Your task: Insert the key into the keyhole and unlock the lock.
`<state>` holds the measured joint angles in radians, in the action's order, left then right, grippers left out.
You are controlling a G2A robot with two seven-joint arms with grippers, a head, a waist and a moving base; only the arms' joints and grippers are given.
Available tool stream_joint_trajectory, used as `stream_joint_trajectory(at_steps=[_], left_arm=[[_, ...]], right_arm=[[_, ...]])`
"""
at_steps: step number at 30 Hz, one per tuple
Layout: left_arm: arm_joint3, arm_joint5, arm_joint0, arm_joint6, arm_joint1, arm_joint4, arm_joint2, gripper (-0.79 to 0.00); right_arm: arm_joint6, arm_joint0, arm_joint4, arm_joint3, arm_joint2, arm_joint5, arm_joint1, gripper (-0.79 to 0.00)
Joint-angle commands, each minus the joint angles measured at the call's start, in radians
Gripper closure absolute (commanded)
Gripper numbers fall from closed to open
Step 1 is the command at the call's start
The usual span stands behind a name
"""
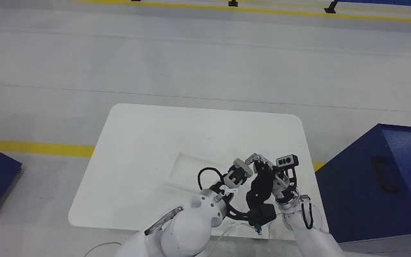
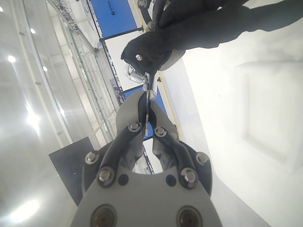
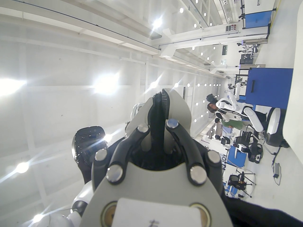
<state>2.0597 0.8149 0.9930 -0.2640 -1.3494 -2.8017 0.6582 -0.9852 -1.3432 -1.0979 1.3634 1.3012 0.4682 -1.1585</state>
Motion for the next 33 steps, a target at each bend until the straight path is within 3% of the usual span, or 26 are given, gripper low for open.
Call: stream_joint_trajectory(at_steps=[1,6,7,8,10,18,23,33], left_arm=[[0.000,-0.001,0.002,0.003,-0.001,-0.003,0.001,0.000],[0.001,0.001,0.010,0.006,-0.005,-0.015,0.002,0.000],[0.001,0.002,0.012,0.007,-0.006,-0.018,0.002,-0.225],[0.003,0.003,0.014,0.008,-0.006,-0.020,0.003,-0.376],[0.005,0.003,0.018,0.009,-0.007,-0.023,0.005,-0.785],[0.014,-0.006,0.036,0.013,-0.012,-0.039,0.012,-0.785],[0.024,-0.016,0.049,0.012,-0.014,-0.049,0.020,-0.785],[0.068,-0.095,0.100,0.012,-0.016,-0.013,0.085,-0.785]], right_arm=[[-0.003,-0.001,0.001,-0.001,0.001,-0.005,-0.001,0.000],[-0.006,-0.006,-0.010,0.000,0.005,-0.036,-0.005,0.000],[-0.005,-0.007,-0.012,-0.001,0.006,-0.046,-0.006,0.000],[-0.004,-0.008,-0.015,-0.001,0.007,-0.058,-0.006,0.000],[-0.004,-0.007,-0.011,-0.002,0.012,-0.065,-0.007,0.000],[-0.012,-0.013,0.021,-0.001,0.014,-0.061,-0.013,0.000],[-0.001,-0.012,0.011,-0.011,0.011,-0.121,-0.016,0.000],[0.065,0.018,-0.196,-0.055,0.006,-0.578,-0.020,0.000]])
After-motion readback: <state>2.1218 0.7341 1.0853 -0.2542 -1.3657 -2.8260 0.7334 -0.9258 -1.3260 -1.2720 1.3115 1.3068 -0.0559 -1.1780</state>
